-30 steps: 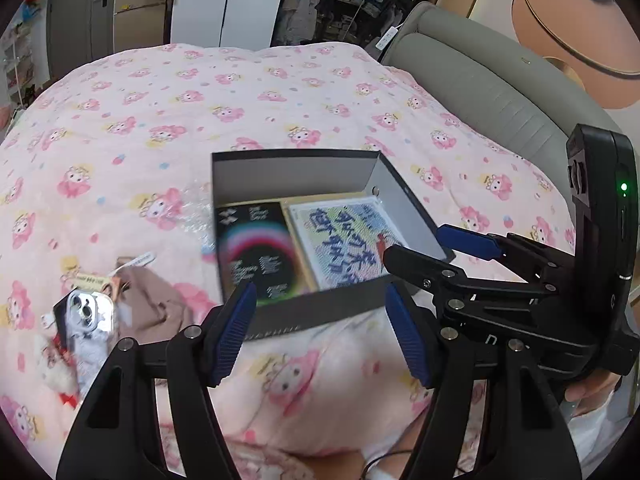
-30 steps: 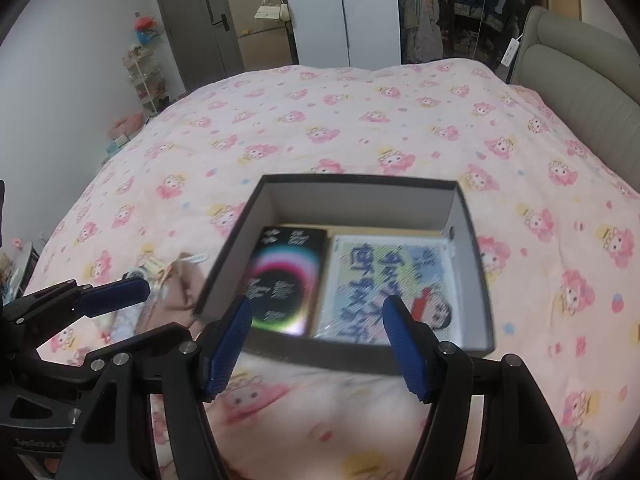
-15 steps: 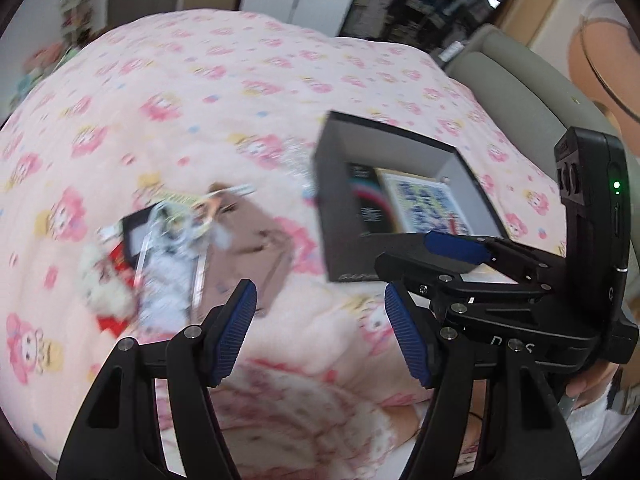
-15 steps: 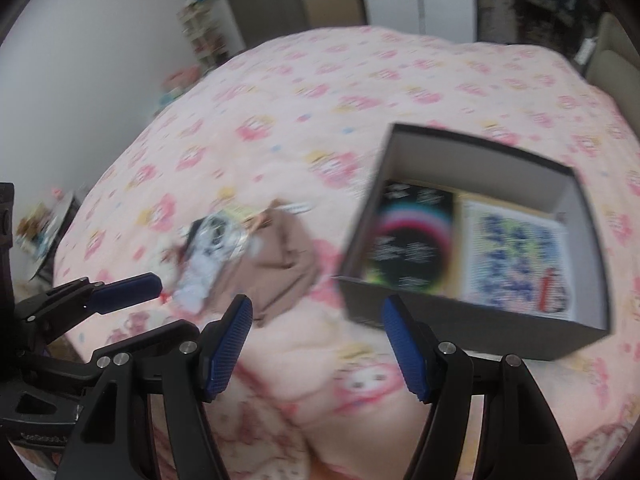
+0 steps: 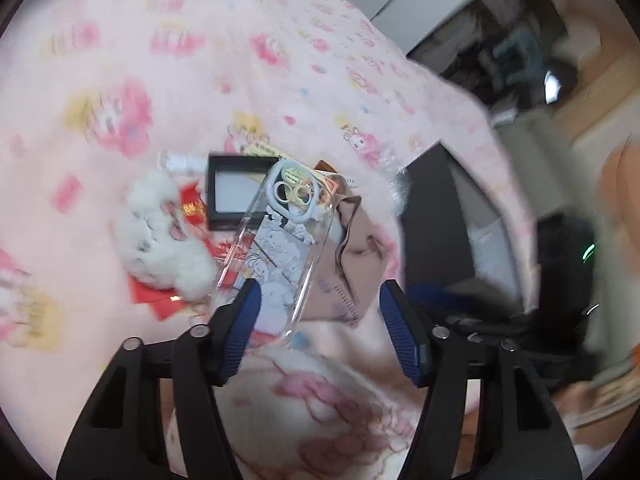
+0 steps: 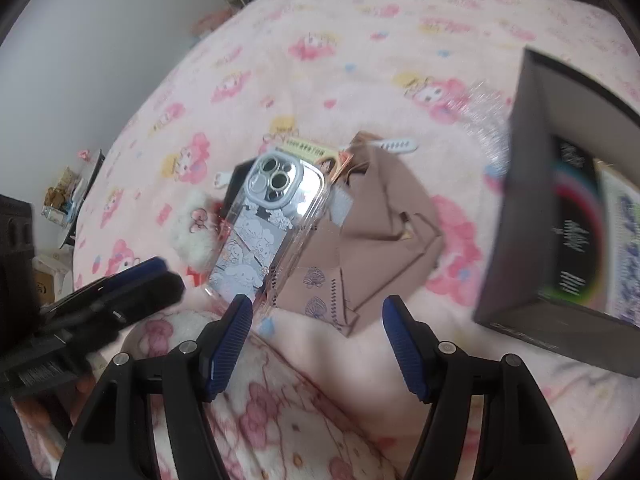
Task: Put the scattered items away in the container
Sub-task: 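Grasp the clear phone case with the left gripper and lift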
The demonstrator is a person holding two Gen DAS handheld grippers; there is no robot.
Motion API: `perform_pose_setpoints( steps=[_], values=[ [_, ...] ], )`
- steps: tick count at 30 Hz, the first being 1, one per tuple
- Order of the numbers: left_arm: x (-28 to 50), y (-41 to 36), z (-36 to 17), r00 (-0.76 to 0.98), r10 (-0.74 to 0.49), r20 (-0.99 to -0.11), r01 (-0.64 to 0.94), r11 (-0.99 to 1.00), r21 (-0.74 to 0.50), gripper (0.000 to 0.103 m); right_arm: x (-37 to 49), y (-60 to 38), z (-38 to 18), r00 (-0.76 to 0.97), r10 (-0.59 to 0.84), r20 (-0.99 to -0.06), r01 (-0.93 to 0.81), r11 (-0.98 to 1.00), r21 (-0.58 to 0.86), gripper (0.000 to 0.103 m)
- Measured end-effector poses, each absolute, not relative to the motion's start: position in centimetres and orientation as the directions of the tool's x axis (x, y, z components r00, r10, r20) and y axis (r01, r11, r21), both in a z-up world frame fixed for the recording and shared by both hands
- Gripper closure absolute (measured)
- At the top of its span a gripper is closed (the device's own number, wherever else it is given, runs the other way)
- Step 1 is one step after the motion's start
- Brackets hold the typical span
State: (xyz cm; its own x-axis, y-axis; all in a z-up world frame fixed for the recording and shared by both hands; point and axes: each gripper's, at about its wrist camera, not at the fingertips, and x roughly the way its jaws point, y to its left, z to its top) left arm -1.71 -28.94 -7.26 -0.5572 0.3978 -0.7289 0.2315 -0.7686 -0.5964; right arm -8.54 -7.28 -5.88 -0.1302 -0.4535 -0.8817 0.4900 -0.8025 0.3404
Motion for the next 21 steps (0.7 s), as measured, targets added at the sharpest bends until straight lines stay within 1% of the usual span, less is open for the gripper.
perform_pose_setpoints(
  steps=[2,4,5,7,10,12,13,14,16,18,20,21],
  values=[
    [-2.4,-30.8,-8.9,-0.553,0.376,-0.744,0.289,-0.751,-0.594,0.051,-9.2,-8.2,-6.7,-0.098,-0.465,-0.880,0.493,-0.791,0.363,0.038],
    [-3.1,-31.6,-9.7,-0.544,0.354,-0.761,0.312,-0.756,-0.575,0.054,-10.0,-9.1,-7.4,-0.078,-0.477,-0.876,0.498,-0.780,0.380,0.039],
    [-3.5,-31.8,-10.1,-0.537,0.360,-0.763,0.313,-0.755,-0.577,0.055,-10.3,-9.6,-7.8,-0.074,-0.479,-0.875,0.500,-0.776,0.383,0.041],
    [-4.4,-31.7,-10.5,-0.521,0.363,-0.772,0.307,-0.765,-0.567,0.055,-11.1,-10.4,-8.9,-0.058,-0.469,-0.881,0.499,-0.778,0.382,0.044],
    [-5.9,-31.5,-11.2,-0.473,0.347,-0.810,0.313,-0.793,-0.523,0.055,-11.9,-11.1,-10.8,-0.032,-0.450,-0.892,0.489,-0.786,0.379,0.044],
    [-6.8,-31.4,-11.7,-0.439,0.368,-0.820,0.313,-0.793,-0.523,0.055,-12.3,-11.4,-11.8,-0.018,-0.444,-0.896,0.485,-0.787,0.381,0.044],
    [-7.2,-31.3,-12.1,-0.413,0.404,-0.816,0.305,-0.783,-0.542,0.055,-12.4,-11.5,-12.1,-0.010,-0.462,-0.887,0.486,-0.777,0.400,0.044],
    [-7.5,-30.9,-12.5,-0.385,0.446,-0.808,0.290,-0.773,-0.565,0.053,-12.5,-11.7,-12.3,0.006,-0.487,-0.873,0.487,-0.762,0.428,0.044],
    [-7.5,-30.0,-12.2,-0.377,0.438,-0.816,0.285,-0.784,-0.552,0.054,-12.7,-11.9,-12.6,0.021,-0.507,-0.861,0.482,-0.750,0.453,0.044],
    [-7.2,-29.4,-11.1,-0.407,0.459,-0.790,0.267,-0.767,-0.583,0.055,-12.7,-11.6,-12.1,0.026,-0.539,-0.842,0.477,-0.734,0.484,0.054],
    [-6.7,-28.4,-9.5,-0.428,0.433,-0.794,0.251,-0.786,-0.564,0.057,-12.4,-10.9,-11.2,0.032,-0.585,-0.810,0.463,-0.710,0.531,0.057],
    [-6.5,-28.0,-8.9,-0.439,0.421,-0.794,0.245,-0.794,-0.556,0.061,-12.2,-10.3,-10.5,0.012,-0.598,-0.802,0.462,-0.708,0.535,0.057]
  ],
)
